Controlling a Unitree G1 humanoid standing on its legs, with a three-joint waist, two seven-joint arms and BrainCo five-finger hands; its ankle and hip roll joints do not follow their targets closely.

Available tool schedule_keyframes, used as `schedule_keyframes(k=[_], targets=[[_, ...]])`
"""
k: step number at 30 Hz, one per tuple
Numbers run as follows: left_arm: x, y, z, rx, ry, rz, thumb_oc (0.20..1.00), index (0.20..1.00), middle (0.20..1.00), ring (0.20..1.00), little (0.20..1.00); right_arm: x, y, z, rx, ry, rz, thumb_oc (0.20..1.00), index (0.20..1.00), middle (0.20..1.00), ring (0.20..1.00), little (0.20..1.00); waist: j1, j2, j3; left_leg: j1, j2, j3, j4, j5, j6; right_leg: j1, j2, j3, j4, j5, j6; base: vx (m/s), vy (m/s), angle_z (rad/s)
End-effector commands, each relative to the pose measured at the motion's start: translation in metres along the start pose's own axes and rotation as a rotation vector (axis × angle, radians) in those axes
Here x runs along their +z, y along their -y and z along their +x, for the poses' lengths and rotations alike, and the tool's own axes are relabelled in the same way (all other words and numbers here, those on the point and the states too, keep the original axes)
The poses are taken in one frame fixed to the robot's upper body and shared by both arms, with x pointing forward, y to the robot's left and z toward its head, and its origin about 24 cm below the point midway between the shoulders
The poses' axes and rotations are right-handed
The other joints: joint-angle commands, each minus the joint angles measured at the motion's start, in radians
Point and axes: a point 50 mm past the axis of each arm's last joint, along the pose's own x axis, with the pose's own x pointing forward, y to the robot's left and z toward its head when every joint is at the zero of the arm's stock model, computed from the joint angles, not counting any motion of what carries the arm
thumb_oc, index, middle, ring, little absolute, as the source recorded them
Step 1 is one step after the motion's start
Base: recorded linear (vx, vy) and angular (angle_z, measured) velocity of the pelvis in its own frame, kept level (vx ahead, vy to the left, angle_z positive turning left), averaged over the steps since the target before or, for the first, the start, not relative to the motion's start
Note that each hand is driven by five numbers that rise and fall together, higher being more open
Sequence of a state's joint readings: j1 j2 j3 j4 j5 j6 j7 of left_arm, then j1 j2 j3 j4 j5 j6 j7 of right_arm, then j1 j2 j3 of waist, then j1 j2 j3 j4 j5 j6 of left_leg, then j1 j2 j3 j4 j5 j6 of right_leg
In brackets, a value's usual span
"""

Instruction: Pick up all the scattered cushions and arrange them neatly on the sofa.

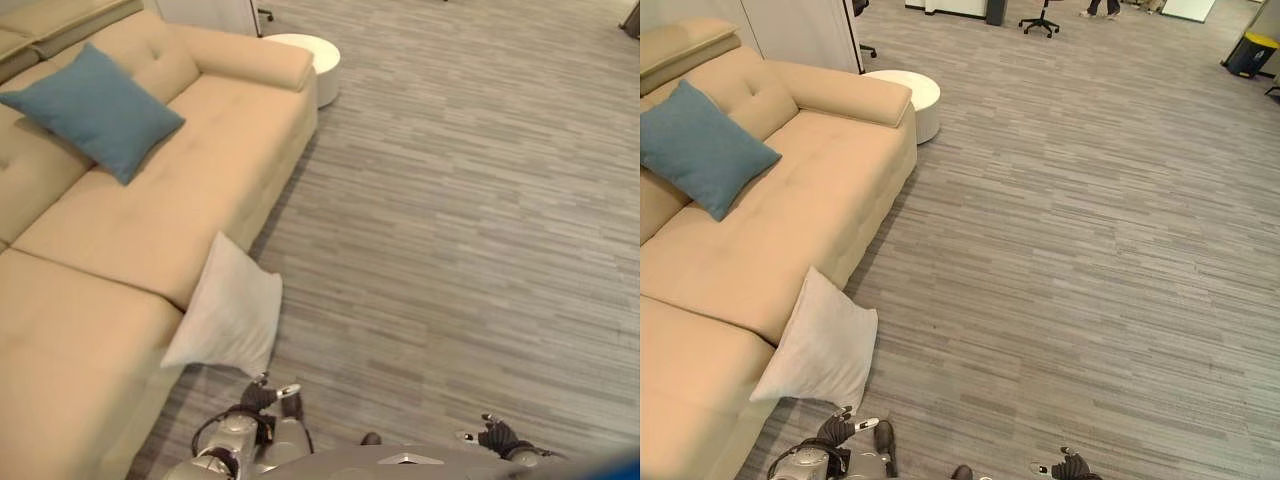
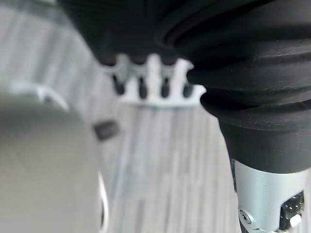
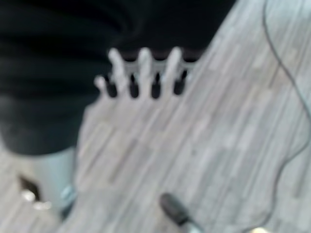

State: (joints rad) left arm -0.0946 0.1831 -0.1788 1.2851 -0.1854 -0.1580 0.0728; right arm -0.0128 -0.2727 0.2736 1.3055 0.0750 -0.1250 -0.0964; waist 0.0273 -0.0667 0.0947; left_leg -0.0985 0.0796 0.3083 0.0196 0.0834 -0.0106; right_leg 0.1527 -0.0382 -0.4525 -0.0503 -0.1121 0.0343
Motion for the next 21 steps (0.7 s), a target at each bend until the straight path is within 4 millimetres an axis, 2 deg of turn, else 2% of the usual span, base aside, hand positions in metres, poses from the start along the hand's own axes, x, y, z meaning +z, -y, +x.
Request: schedule_keyframes(k=[1, 3, 4, 5, 9, 11, 13, 14, 18, 19, 21], targets=[[0.0, -0.012, 0.0, 0.031, 0.004, 0.014, 1.0, 1.0, 1.0, 1.0, 1.0, 0.02, 0.01, 0.003, -0.031, 0.07, 0.015, 1.0, 1.0, 1.0, 1.0, 1.0, 0.045, 0.003, 0.004, 0.044, -0.061, -0.02, 0.034, -0.072, 0.002, -0.076, -0.116, 0.1, 0.252, 0.068, 0.094, 0.32, 0.243, -0.21], [0.004, -0.015, 0.001, 0.036, 0.015, 0.021, 1.0, 1.0, 1.0, 1.0, 1.0, 0.026, 0.009, 0.004, -0.026, 0.091, 0.019, 1.0, 1.0, 1.0, 1.0, 1.0, 0.04, 0.01, 0.017, 0.104, -0.085, -0.036, 0.022, -0.1, 0.035, -0.14, -0.166, 0.108, 0.437, 0.145, 0.115, 0.25, 0.174, 0.12], [0.004, -0.015, 0.001, 0.036, 0.015, 0.021, 1.0, 1.0, 1.0, 1.0, 1.0, 0.027, 0.009, 0.004, -0.026, 0.091, 0.019, 1.0, 1.0, 1.0, 1.0, 1.0, 0.04, 0.009, 0.018, 0.105, -0.085, -0.036, 0.022, -0.1, 0.035, -0.14, -0.167, 0.108, 0.439, 0.145, 0.115, 0.3, 0.092, 0.57], [0.007, -0.016, 0.001, 0.035, 0.023, 0.035, 1.0, 1.0, 1.0, 1.0, 1.0, 0.029, 0.008, 0.004, -0.019, 0.099, 0.021, 1.0, 1.0, 1.0, 1.0, 1.0, 0.023, 0.016, 0.022, 0.138, -0.092, -0.071, 0.008, -0.111, 0.038, -0.199, -0.139, 0.166, 0.456, 0.15, 0.105, 0.23, 0.008, 0.93], [0.007, -0.018, 0.001, 0.04, 0.025, 0.037, 1.0, 1.0, 1.0, 1.0, 1.0, 0.036, 0.008, 0.005, -0.017, 0.121, 0.022, 1.0, 1.0, 1.0, 1.0, 1.0, 0.02, 0.02, 0.022, 0.166, -0.098, -0.099, -0.007, -0.125, 0.034, -0.228, -0.138, 0.176, 0.346, 0.162, 0.099, 0.19, -0.04, 0.64], [0.007, -0.019, 0.002, 0.042, 0.026, 0.041, 1.0, 1.0, 1.0, 1.0, 1.0, 0.038, 0.007, 0.005, -0.012, 0.127, 0.023, 1.0, 1.0, 1.0, 1.0, 1.0, 0.007, 0.015, 0.023, 0.185, -0.109, -0.139, -0.015, -0.135, 0.03, -0.261, -0.107, 0.27, 0.234, 0.188, 0.109, 0.21, -0.092, 0.34], [0.008, -0.019, 0.002, 0.043, 0.032, 0.045, 1.0, 1.0, 1.0, 1.0, 1.0, 0.043, 0.005, 0.005, -0.003, 0.143, 0.033, 1.0, 1.0, 1.0, 1.0, 1.0, -0.022, 0.008, 0.026, 0.208, -0.117, -0.214, -0.015, -0.154, 0.02, -0.313, -0.074, 0.462, 0.108, 0.235, 0.128, 0.32, -0.143, 0.68], [0.008, -0.019, 0.002, 0.046, 0.031, 0.042, 1.0, 1.0, 1.0, 1.0, 1.0, 0.044, 0.004, 0.005, 0.001, 0.147, 0.036, 1.0, 1.0, 1.0, 1.0, 1.0, -0.027, 0.006, 0.025, 0.216, -0.115, -0.234, -0.015, -0.163, 0.016, -0.325, -0.07, 0.48, 0.088, 0.246, 0.133, 0.27, -0.14, 1.09], [0.004, -0.019, 0.001, 0.047, 0.021, 0.046, 1.0, 1.0, 1.0, 1.0, 1.0, 0.039, 0.0, 0.004, 0.014, 0.139, 0.028, 1.0, 1.0, 1.0, 1.0, 1.0, -0.033, -0.009, 0.014, 0.219, -0.117, -0.277, 0.006, -0.183, 0.004, -0.294, -0.077, 0.476, 0.078, 0.246, 0.132, 0.15, -0.116, 0.88], [0.002, -0.017, 0.0, 0.042, 0.013, 0.039, 1.0, 1.0, 1.0, 1.0, 1.0, 0.035, -0.001, 0.004, 0.016, 0.13, 0.027, 1.0, 1.0, 1.0, 1.0, 1.0, -0.027, -0.013, 0.001, 0.217, -0.105, -0.298, 0.004, -0.179, -0.007, -0.277, -0.079, 0.448, 0.086, 0.235, 0.126, 0.17, -0.166, 0.86], [0.001, -0.017, 0.0, 0.042, 0.012, 0.026, 1.0, 1.0, 1.0, 1.0, 1.0, 0.032, -0.002, 0.003, 0.019, 0.125, 0.029, 1.0, 1.0, 1.0, 1.0, 1.0, -0.029, -0.014, -0.004, 0.21, -0.092, -0.315, 0.004, -0.17, -0.017, -0.27, -0.073, 0.437, 0.096, 0.224, 0.12, 0.11, -0.159, 1.14]])
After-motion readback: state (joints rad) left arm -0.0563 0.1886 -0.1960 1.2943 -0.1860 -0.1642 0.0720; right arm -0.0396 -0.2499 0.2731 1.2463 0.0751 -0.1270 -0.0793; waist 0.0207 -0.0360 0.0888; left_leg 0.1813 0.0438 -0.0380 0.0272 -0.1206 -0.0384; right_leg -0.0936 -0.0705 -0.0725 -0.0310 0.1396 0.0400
